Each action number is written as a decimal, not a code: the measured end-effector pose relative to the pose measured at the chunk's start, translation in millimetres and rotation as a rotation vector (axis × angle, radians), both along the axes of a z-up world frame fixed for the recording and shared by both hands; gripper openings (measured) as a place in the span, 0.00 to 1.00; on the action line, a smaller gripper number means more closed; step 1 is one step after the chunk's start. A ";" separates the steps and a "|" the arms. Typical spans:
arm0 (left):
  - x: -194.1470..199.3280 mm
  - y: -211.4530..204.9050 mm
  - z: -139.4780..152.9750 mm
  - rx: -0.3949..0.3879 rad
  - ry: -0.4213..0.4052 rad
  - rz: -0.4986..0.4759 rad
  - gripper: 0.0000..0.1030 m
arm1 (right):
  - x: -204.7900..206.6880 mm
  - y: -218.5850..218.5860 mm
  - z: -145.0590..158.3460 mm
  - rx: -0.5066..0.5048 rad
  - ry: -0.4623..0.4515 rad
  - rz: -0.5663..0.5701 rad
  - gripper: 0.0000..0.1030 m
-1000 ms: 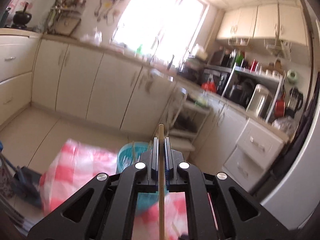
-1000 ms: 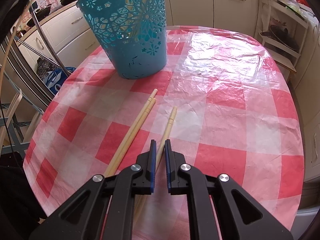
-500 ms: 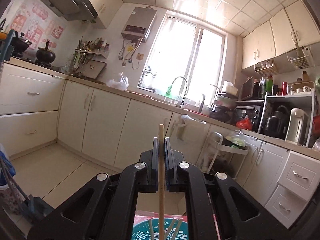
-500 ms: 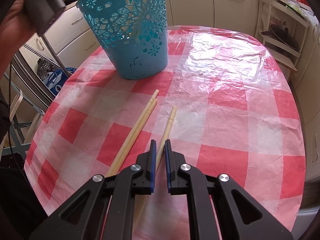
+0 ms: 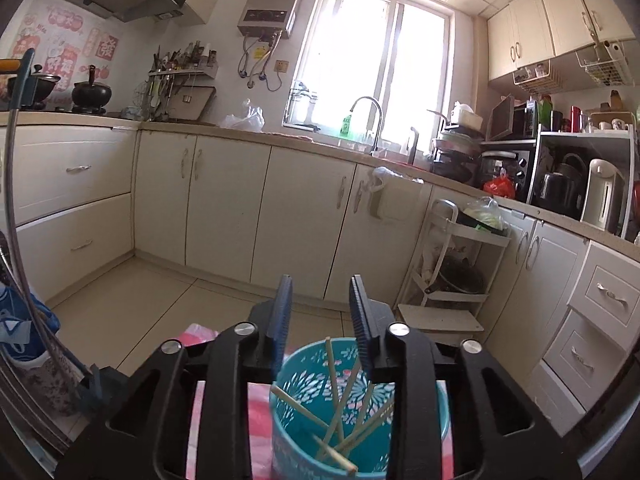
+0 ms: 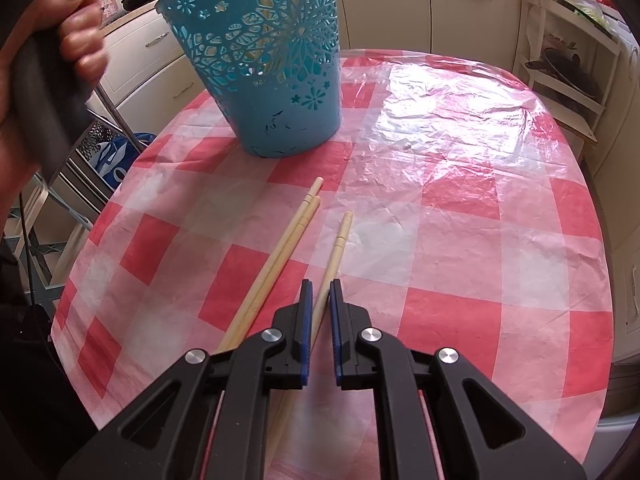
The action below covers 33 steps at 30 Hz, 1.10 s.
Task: Organize utensils
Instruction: 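Close the right tool on a chopstick lying beside the pile, then carry the right tool's chopstick over the teal basket and release it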
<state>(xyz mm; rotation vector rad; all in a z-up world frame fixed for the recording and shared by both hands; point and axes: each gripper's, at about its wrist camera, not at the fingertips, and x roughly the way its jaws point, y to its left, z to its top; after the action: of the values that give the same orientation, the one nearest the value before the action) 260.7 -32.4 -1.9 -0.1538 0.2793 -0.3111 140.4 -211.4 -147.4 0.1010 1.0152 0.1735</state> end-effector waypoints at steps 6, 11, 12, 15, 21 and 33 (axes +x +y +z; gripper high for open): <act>-38.8 18.4 -9.4 0.084 0.076 0.050 0.63 | -1.4 9.2 -0.6 -0.064 -0.017 0.016 0.09; -62.5 27.0 -17.0 0.110 0.102 0.066 0.81 | -3.4 7.1 0.4 -0.052 -0.035 0.009 0.08; -63.0 28.3 -19.8 0.108 0.116 0.062 0.81 | -4.5 6.4 2.3 -0.050 -0.047 0.006 0.07; -59.3 28.4 -23.9 0.113 0.156 0.052 0.83 | -6.2 4.0 9.9 -0.043 -0.086 -0.007 0.07; -56.7 30.6 -24.1 0.109 0.167 0.052 0.87 | -1.6 1.4 2.7 -0.043 -0.058 -0.015 0.12; -52.8 38.8 -27.6 0.092 0.195 0.052 0.90 | -1.3 4.4 -0.2 -0.054 -0.041 0.011 0.06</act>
<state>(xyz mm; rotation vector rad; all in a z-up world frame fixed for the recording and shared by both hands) 207.9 6.5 -29.5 -0.1004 0.4810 -0.2309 139.1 -207.0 -147.6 0.0428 0.9787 0.1573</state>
